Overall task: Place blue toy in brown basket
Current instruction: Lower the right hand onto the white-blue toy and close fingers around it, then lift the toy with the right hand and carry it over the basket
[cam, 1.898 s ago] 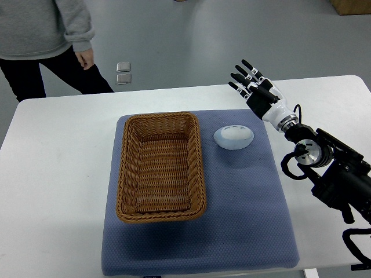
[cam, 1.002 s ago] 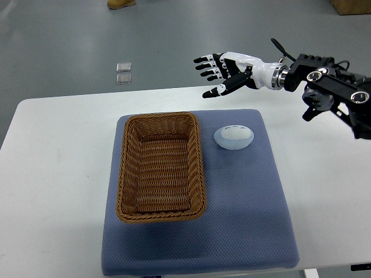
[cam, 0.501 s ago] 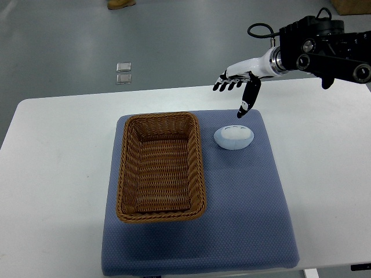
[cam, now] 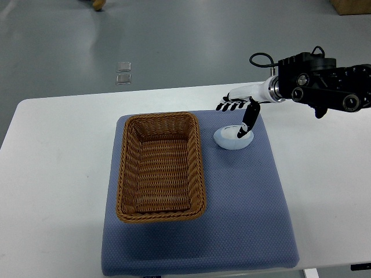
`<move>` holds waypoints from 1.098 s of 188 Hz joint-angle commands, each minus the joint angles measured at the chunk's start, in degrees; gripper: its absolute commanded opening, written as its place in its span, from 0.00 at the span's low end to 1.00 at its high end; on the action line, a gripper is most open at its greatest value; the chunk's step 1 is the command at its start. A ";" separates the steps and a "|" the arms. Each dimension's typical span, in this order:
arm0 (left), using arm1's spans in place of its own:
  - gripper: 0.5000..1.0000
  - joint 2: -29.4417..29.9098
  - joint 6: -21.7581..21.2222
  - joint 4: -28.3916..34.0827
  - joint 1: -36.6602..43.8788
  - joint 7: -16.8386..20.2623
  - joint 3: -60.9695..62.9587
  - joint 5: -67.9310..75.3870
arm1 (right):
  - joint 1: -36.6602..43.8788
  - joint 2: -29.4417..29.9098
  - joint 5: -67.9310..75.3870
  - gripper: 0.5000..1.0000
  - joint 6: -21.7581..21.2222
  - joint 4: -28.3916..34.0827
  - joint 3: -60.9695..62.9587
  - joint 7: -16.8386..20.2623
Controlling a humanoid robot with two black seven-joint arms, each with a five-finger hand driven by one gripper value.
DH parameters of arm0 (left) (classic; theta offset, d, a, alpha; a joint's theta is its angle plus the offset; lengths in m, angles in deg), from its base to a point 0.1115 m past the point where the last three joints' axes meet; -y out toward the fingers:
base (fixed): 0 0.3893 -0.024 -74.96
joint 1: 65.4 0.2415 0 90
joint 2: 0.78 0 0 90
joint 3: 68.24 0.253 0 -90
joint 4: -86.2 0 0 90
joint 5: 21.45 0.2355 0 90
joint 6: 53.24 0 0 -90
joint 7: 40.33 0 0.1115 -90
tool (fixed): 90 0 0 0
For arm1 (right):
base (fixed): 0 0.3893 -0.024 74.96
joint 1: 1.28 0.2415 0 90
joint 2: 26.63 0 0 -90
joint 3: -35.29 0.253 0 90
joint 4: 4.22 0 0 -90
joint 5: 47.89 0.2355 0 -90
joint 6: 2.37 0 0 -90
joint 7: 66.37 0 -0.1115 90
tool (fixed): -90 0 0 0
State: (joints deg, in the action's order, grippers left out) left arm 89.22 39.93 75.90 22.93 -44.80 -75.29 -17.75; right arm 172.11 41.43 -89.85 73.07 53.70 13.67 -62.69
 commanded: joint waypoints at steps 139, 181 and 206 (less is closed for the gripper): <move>1.00 0.00 0.00 0.01 0.00 -0.01 0.02 -0.01 | -7.54 3.66 -4.97 0.50 4.71 -3.69 0.09 -0.25; 1.00 0.00 0.00 0.01 0.00 -0.01 0.02 -0.01 | -9.65 4.19 -7.87 0.00 6.47 -5.63 0.09 -0.69; 1.00 0.00 -0.09 0.10 0.00 -0.01 0.10 -0.01 | -7.27 1.99 -7.35 0.00 5.24 -4.84 0.52 -0.78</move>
State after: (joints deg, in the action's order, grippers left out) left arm 89.22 39.85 75.93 22.93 -44.79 -75.27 -17.76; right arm 162.80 45.12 -97.57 79.27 48.19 13.85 -63.40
